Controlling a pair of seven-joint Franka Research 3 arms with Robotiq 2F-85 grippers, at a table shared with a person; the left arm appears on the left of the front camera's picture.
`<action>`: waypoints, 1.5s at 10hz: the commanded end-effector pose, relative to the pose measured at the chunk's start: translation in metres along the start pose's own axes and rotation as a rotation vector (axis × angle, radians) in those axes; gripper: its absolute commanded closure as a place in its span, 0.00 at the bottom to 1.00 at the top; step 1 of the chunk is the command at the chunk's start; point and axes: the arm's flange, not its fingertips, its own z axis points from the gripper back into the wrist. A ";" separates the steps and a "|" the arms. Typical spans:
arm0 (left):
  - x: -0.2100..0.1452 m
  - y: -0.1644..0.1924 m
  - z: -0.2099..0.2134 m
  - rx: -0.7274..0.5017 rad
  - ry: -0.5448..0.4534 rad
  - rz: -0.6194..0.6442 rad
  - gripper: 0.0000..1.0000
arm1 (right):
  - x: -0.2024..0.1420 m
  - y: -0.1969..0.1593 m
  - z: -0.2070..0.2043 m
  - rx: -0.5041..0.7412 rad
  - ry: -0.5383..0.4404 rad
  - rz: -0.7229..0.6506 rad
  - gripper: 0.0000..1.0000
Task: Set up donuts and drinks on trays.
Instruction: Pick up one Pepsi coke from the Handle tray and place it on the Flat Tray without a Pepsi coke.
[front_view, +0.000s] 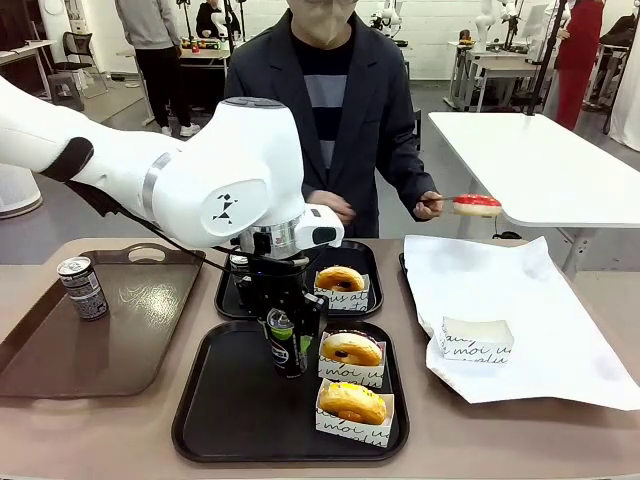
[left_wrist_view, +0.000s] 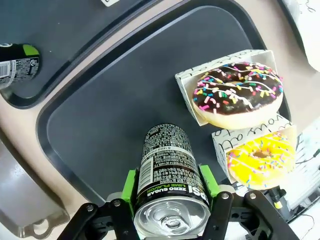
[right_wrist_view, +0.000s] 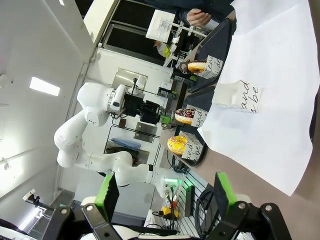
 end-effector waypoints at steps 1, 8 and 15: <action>-0.020 0.012 0.005 -0.034 -0.004 -0.026 0.41 | -0.002 0.001 0.000 0.010 -0.003 0.014 0.00; -0.023 0.020 -0.017 0.040 0.040 -0.028 0.41 | -0.002 0.001 0.000 0.010 -0.003 0.014 0.00; -0.017 0.021 -0.027 0.077 0.078 -0.013 0.00 | -0.002 0.001 0.000 0.010 -0.003 0.014 0.00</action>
